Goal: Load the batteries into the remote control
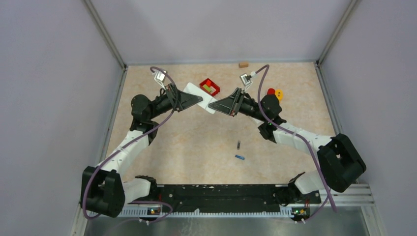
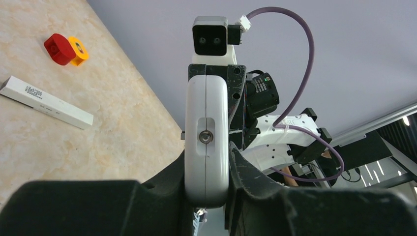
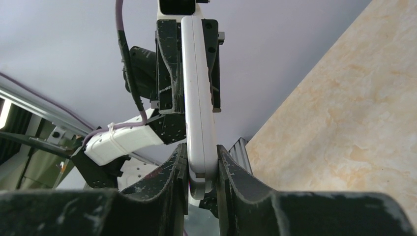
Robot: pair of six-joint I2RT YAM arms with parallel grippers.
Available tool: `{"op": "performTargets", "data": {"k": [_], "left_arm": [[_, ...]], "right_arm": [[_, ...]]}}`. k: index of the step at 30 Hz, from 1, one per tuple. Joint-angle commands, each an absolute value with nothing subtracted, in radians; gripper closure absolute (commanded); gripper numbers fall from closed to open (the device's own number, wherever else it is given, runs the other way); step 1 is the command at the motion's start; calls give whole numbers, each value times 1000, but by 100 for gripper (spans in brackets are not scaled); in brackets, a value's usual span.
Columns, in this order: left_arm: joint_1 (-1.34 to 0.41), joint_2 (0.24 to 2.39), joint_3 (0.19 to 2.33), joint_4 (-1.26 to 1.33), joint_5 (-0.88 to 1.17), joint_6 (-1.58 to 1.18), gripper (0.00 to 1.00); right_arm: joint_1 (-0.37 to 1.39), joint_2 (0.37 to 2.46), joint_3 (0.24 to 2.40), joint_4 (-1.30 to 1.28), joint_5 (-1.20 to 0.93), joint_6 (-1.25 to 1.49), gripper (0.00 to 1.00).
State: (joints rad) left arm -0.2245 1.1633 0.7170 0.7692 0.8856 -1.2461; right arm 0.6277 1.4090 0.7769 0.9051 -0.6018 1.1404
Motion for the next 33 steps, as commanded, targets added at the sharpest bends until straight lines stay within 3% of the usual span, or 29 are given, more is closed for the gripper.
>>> {"op": "performTargets", "data": {"k": [1,4,6,15,21,27,33], "left_arm": [[-219,1151,754,856,833,-1265,100],[-220,1137,725,913,804,-1249,100],[-219,1127,701,947,777,-1243,100],[-219,1112,675,984,750,-1227,100],[-219,1113,673,899,750,-1141,100],[-219,1126,689,844,762,-1090,100],[-219,1125,685,827,763,-1066,100]], "right_arm": [[612,1418,768,927,-635,1102,85],[617,1413,766,875,-564,1135,62],[624,1402,763,825,-508,1136,53],[627,1414,776,830,-472,1189,51],[627,1390,791,873,-471,1171,31],[627,1398,828,783,-456,1145,32],[633,1430,832,772,-468,1196,53]]}}
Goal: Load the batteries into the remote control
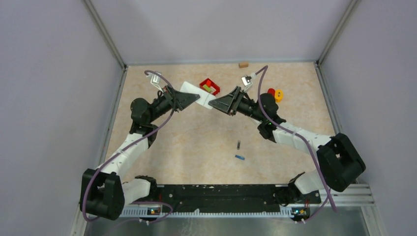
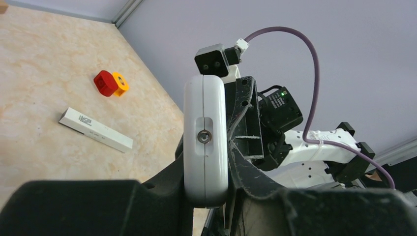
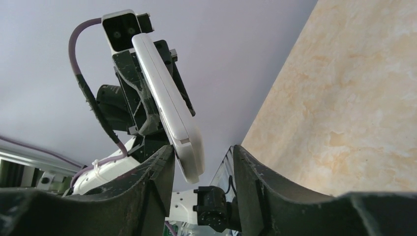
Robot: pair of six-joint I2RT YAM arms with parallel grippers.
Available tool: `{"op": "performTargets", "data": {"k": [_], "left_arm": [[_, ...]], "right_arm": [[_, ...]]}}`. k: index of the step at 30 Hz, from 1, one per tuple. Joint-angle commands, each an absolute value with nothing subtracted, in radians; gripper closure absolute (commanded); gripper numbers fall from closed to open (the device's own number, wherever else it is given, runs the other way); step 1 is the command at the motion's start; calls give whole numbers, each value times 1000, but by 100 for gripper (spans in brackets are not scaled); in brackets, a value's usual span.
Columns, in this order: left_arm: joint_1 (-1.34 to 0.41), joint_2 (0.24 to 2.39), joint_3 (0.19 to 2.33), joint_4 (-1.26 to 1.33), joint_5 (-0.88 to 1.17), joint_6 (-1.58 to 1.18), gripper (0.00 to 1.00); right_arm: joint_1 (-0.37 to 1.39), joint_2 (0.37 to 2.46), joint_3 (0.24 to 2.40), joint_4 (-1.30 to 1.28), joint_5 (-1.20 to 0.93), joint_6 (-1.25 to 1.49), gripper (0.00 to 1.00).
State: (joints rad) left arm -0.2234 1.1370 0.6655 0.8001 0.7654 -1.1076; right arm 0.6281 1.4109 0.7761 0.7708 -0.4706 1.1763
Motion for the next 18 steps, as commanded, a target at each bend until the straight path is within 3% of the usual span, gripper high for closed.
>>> {"op": "performTargets", "data": {"k": [1,9,18], "left_arm": [[-219,1122,685,814,759,-1044,100],[-219,1107,678,711,721,-909,100],[-219,1083,680,611,690,-809,100]], "right_arm": [[635,1432,833,762,-470,1204,56],[646,1434,832,714,-477,1289,70],[647,1471,846,643,-490,1357,73]]}}
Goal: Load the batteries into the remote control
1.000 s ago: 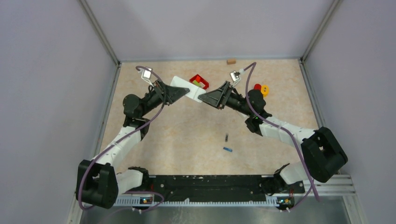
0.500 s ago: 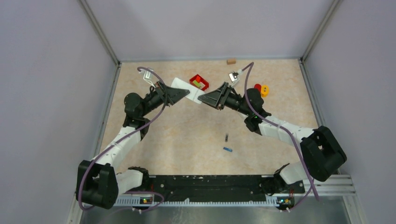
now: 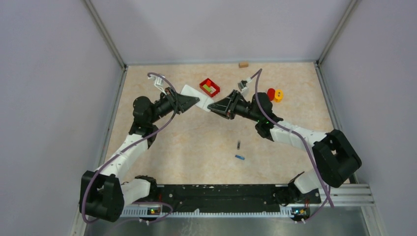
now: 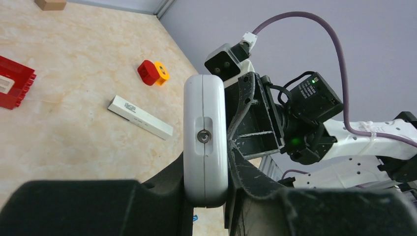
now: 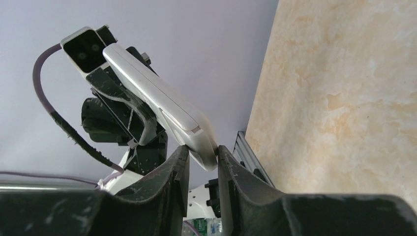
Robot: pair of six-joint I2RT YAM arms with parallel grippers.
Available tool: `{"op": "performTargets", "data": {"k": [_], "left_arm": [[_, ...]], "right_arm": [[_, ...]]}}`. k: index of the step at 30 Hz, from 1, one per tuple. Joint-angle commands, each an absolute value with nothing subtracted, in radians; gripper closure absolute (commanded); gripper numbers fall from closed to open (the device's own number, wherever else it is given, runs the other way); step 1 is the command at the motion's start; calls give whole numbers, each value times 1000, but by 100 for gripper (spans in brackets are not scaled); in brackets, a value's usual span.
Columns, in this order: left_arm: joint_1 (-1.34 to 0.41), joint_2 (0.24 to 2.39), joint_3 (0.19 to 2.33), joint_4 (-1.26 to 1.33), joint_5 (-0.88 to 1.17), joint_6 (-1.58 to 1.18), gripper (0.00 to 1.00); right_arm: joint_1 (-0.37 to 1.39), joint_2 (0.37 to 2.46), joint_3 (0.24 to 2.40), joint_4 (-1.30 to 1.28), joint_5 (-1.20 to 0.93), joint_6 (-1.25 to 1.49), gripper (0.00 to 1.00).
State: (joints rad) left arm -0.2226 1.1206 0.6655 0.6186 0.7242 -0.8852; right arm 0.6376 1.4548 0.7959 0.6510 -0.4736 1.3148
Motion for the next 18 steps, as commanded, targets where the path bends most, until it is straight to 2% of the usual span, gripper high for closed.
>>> {"op": "performTargets", "data": {"k": [1,5,18], "left_arm": [[-219,1081,681,602,689,-799,100],[-221,1074,687,563,678,-764,100],[-222,1077,702,536,703,-758,100]], "right_arm": [[647,1475,850,636,-491,1357,75],[647,1483,873,595,-494,1346,79],[650,1508,900,634,-514,1353,78]]}}
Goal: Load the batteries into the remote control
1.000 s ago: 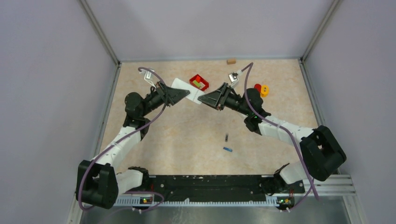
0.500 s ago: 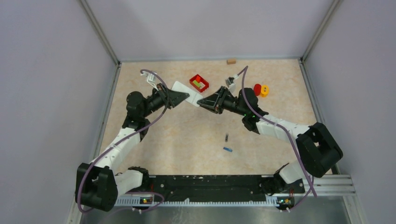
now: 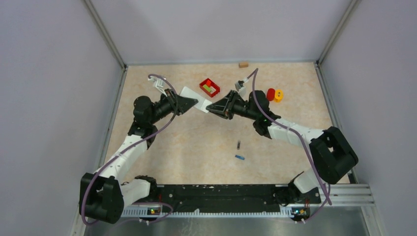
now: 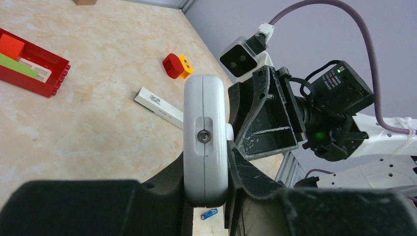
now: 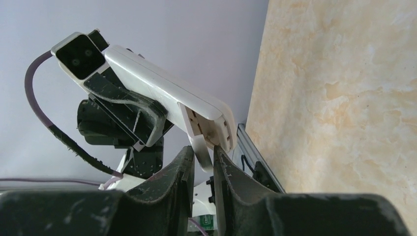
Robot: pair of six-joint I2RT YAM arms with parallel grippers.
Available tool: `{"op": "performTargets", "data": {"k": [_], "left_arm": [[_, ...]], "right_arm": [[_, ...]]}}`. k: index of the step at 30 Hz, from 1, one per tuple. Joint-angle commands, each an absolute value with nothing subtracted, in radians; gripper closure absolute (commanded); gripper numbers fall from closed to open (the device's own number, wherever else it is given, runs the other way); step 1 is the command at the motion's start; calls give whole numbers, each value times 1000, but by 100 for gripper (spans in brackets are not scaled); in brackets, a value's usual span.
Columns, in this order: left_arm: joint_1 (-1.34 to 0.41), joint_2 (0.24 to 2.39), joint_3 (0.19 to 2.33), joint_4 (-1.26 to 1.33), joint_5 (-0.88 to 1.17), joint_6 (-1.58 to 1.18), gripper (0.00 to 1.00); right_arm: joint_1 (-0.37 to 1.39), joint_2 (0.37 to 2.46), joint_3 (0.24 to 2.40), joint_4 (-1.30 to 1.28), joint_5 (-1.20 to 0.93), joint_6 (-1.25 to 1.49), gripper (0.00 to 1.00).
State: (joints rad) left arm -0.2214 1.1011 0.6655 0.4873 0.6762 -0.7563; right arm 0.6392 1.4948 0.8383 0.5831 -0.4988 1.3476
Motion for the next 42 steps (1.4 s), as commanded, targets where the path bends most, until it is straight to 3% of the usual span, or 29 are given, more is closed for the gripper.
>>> {"op": "performTargets", "data": {"k": [1,6,9,11,17,22,28,42], "left_arm": [[-222,1077,702,540,709,-763,100],[-222,1075,701,547,734,-767,100],[-222,1062,697,521,704,-748,100],[-221,1049,700,474,657,-721,100],[-221,1036,711,335,521,-661,100],[-221,1032,708,302,490,-650,100],[-221,1031,708,329,541,-658,100],[-221,1048,698,533,779,-732,100]], "right_arm": [[651,1510,899,645,-514,1354,78],[659,1523,897,702,-512,1362,76],[661,1522,900,701,-510,1355,94],[661,1513,895,694,-506,1347,100],[660,1452,877,591,-469,1265,100],[615,1369,839,339,-398,1096,100],[468,1311,748,42,-338,924,100],[396,1307,560,-111,-157,808,100]]}}
